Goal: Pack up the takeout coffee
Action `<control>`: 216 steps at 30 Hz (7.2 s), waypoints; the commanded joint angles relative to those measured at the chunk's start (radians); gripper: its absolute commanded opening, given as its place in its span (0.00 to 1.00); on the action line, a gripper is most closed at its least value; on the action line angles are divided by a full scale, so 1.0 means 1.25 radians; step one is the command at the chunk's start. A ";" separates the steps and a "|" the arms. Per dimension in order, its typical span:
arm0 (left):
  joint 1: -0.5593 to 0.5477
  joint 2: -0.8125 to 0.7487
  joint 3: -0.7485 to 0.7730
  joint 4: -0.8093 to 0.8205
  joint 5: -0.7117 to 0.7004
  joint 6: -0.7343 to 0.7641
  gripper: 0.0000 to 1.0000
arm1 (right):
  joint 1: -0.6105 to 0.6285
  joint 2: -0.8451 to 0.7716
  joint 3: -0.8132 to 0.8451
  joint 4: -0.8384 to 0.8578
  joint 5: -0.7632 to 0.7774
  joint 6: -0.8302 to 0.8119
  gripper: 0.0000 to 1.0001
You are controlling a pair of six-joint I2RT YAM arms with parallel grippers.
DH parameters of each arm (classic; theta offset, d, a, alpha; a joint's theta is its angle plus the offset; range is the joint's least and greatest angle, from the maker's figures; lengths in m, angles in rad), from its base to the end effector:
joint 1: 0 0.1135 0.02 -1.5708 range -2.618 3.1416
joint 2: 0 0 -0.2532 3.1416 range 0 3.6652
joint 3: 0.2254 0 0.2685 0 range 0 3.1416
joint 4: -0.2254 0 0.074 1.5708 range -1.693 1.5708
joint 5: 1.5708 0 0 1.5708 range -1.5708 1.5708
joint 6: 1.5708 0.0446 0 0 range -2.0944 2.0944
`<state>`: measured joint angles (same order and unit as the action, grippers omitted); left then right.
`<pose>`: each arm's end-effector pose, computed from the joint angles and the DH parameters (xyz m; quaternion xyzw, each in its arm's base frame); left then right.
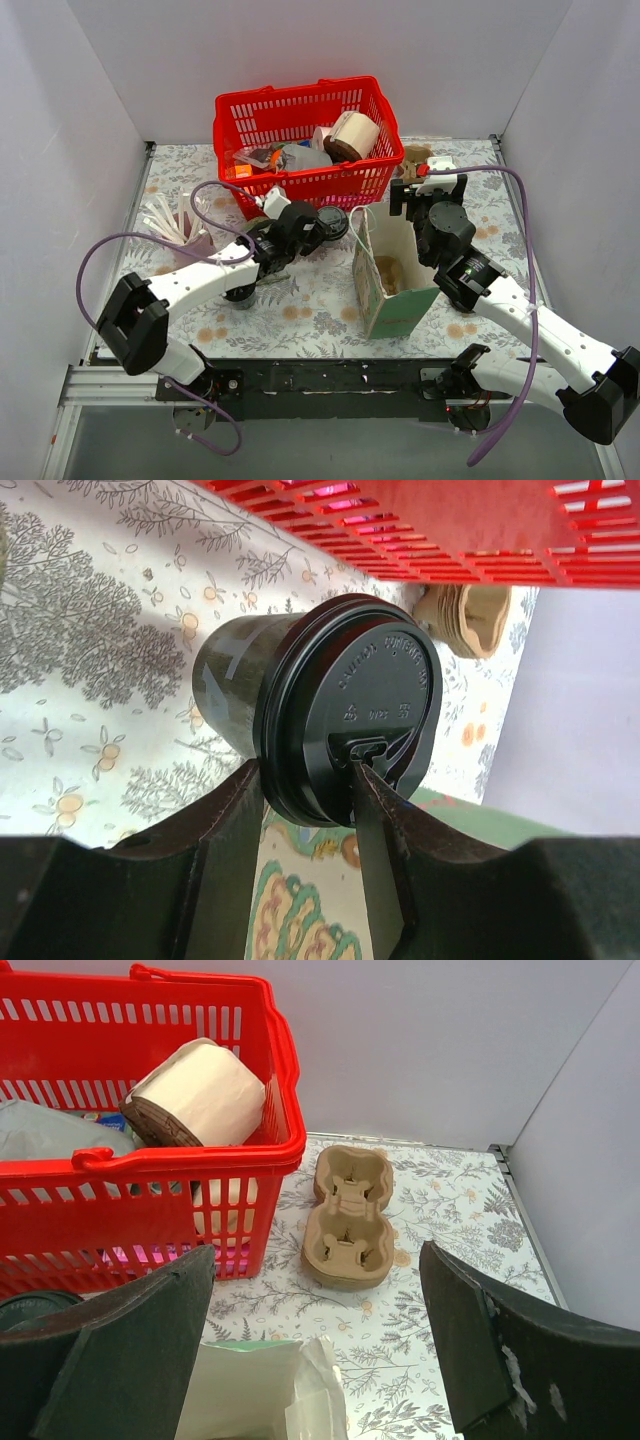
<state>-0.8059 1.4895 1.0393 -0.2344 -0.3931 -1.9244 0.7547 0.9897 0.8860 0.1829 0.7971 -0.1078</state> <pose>0.2550 -0.2410 0.2332 -0.5411 0.7066 -0.3756 0.2586 0.2057 0.1496 0.3661 -0.0024 0.6873 -0.0345 0.7256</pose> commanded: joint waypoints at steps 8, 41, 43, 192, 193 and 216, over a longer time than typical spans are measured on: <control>0.007 -0.184 0.072 -0.276 0.097 0.158 0.38 | -0.001 -0.044 0.043 -0.031 -0.006 0.029 0.90; 0.023 0.058 0.707 -0.323 0.421 0.370 0.34 | -0.001 -0.139 0.120 -0.245 0.307 0.063 0.90; 0.005 0.080 0.748 -0.343 0.436 0.383 0.35 | -0.001 -0.149 0.113 -0.245 0.386 0.062 0.90; -0.083 0.364 0.699 -0.658 0.820 0.910 0.73 | -0.044 -0.154 -0.007 -0.009 0.338 -0.119 0.91; -0.083 0.363 0.699 -0.658 0.821 0.911 0.73 | -0.044 -0.152 -0.007 -0.009 0.338 -0.118 0.91; -0.088 0.336 0.733 -0.664 0.820 0.916 0.94 | -0.043 -0.150 -0.001 -0.019 0.331 -0.113 0.91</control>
<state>-0.9073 1.9991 1.9129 -1.0515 0.6136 -0.7902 0.7059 0.8120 0.8734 0.1154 1.2011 -0.2607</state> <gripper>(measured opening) 0.924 0.915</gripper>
